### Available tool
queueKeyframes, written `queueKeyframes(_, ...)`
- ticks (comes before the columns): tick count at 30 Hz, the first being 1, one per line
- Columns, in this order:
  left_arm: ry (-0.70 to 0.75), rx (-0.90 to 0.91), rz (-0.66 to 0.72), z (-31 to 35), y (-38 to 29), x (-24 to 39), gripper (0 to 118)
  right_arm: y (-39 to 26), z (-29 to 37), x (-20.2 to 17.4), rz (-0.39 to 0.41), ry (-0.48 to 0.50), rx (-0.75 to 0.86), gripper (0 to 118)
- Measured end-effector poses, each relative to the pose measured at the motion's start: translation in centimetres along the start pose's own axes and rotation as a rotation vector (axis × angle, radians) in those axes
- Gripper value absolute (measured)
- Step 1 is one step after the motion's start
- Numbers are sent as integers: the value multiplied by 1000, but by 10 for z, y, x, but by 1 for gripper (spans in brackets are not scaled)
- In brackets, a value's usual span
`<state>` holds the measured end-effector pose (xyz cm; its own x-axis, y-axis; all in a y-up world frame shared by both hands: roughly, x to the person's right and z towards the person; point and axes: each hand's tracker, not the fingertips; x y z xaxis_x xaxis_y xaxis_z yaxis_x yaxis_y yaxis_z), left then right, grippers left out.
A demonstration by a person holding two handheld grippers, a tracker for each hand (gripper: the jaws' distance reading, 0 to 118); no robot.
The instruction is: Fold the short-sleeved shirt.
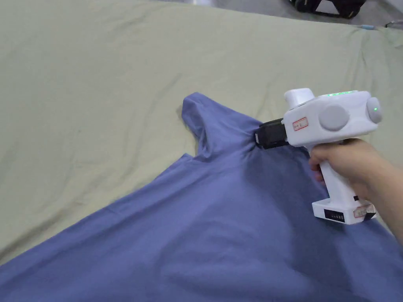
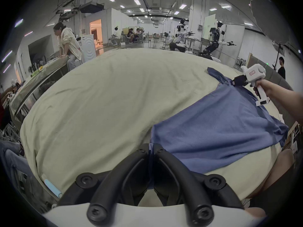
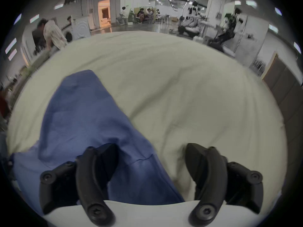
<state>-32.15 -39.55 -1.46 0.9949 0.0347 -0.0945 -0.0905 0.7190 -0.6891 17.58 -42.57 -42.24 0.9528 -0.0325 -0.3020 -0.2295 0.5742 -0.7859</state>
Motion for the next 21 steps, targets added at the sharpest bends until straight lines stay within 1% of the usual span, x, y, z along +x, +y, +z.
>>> queueKeyframes(1,2,-1,-21,0,2,2,4,-2,7,3,8,-10,36,86)
queueKeyframes(2,6,-1,-52,0,4,5,4,-6,19,5,28,13,74,67)
queueKeyframes(3,4,2,-62,0,6,6,4,-9,25,7,27,11,96,25)
queueKeyframes(4,-2,7,-60,1,8,8,4,-14,38,2,-1,-38,101,4)
queueKeyframes(5,-14,15,-46,4,12,10,4,-18,47,3,-10,2,83,4)
queueKeyframes(6,-25,25,-23,9,16,11,4,-24,58,1,-8,19,82,4)
queueKeyframes(7,-38,47,-2,18,21,14,4,-26,73,-7,9,-36,111,4)
queueKeyframes(8,-52,80,9,27,26,16,4,-29,88,-10,14,-59,127,4)
queueKeyframes(9,-71,105,22,41,33,17,4,-33,108,-12,13,-36,142,4)
queueKeyframes(11,-140,198,43,70,35,9,4,-38,158,-18,25,-45,233,4)
queueKeyframes(14,-124,274,0,104,60,4,4,-43,248,-26,13,-41,355,4)
queueKeyframes(16,-165,353,28,133,78,-4,4,-49,320,-30,8,-20,435,4)
queueKeyframes(17,-198,374,42,143,86,-6,4,-53,346,-32,23,-40,472,4)
queueKeyframes(18,-241,405,43,156,97,-8,4,-58,381,-35,52,-84,519,4)
queueKeyframes(19,-251,441,25,169,109,-3,4,-63,413,-38,82,-131,560,4)
queueKeyframes(20,-235,472,3,180,120,-2,4,-65,444,-39,83,-157,597,4)
queueKeyframes(21,-227,513,-18,194,132,0,4,-71,477,-39,68,-177,650,4)
